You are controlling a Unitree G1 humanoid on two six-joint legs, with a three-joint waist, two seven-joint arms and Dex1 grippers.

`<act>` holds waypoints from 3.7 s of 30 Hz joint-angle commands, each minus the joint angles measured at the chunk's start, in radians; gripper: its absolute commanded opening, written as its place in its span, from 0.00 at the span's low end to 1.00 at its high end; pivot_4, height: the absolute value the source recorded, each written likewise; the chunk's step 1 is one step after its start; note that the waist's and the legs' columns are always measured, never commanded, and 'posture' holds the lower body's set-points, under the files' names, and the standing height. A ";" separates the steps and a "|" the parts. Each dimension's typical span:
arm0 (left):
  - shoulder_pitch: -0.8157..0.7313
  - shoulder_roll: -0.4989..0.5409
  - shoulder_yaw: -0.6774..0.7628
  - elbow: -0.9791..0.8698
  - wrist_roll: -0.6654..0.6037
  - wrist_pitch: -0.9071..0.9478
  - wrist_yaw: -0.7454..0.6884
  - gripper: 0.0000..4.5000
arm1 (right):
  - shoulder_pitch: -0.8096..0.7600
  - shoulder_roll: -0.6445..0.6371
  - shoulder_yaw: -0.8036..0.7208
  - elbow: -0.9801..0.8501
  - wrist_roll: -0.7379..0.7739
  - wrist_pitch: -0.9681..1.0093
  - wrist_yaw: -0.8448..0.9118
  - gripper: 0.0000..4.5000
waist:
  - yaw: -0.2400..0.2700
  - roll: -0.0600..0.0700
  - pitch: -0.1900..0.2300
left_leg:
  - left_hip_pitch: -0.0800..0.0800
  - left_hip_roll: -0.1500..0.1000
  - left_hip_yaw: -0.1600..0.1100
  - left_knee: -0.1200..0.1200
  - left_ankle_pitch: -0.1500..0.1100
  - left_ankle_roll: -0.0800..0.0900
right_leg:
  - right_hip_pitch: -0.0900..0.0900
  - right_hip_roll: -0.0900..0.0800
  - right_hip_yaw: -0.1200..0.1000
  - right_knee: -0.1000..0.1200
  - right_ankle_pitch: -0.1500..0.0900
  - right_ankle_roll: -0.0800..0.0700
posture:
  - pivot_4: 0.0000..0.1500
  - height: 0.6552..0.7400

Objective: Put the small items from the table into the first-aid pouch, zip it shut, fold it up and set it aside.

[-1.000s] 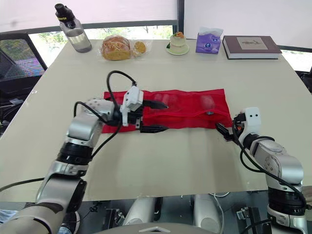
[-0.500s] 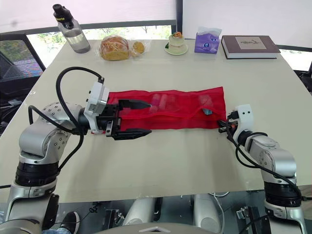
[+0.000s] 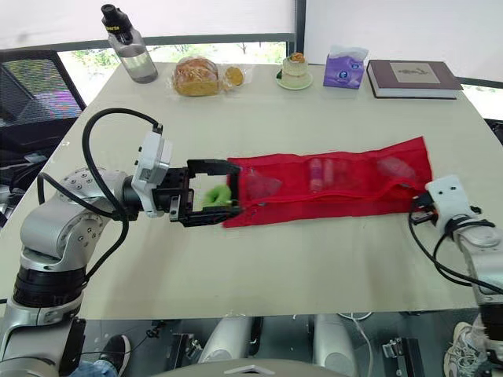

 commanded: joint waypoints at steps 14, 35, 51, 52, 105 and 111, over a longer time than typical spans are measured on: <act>0.141 0.086 0.154 0.056 0.063 -0.012 0.216 1.00 | 0.215 -0.075 -0.296 -0.232 0.250 -0.162 0.383 1.00 | -0.027 0.001 0.000 | 0.001 0.004 0.000 -0.001 0.000 0.000 | 0.000 0.003 0.000 0.000 -0.002 0.003 | 1.00 1.00; 0.327 0.026 0.234 0.095 -0.199 0.302 0.283 1.00 | 0.090 0.051 -0.107 -0.721 0.655 0.077 0.338 1.00 | -0.022 0.001 0.000 | 0.001 0.006 -0.001 -0.002 0.000 0.000 | -0.001 0.001 -0.001 0.000 -0.002 -0.001 | 1.00 1.00; 0.235 -0.276 0.304 0.144 -0.482 0.784 0.795 1.00 | 0.084 0.020 -0.098 -0.754 0.673 0.071 0.364 1.00 | -0.017 0.000 -0.001 | 0.001 0.003 -0.001 -0.001 0.000 0.000 | 0.000 0.001 -0.001 0.000 0.001 0.002 | 1.00 1.00; 0.229 -0.290 0.312 0.149 -0.491 0.793 0.813 1.00 | 0.085 0.020 -0.098 -0.756 0.671 0.070 0.364 1.00 | -0.014 0.000 -0.001 | 0.001 0.003 -0.001 -0.001 0.000 0.000 | 0.000 0.001 -0.001 0.000 0.001 0.001 | 1.00 1.00; 0.100 -0.142 0.196 0.436 -1.252 0.745 1.488 1.00 | 0.109 0.100 0.020 -0.842 0.616 0.026 0.255 1.00 | -0.002 0.000 -0.002 | 0.001 0.004 -0.003 -0.001 0.000 0.000 | 0.000 -0.002 -0.001 0.000 -0.001 -0.002 | 1.00 1.00; 0.079 -0.130 0.077 0.521 -1.345 0.704 1.513 1.00 | 0.102 0.110 0.035 -0.860 0.612 0.030 0.223 1.00 | 0.000 0.000 -0.002 | 0.001 0.003 -0.002 -0.001 0.000 0.000 | 0.000 -0.003 -0.001 0.000 -0.001 -0.003 | 1.00 1.00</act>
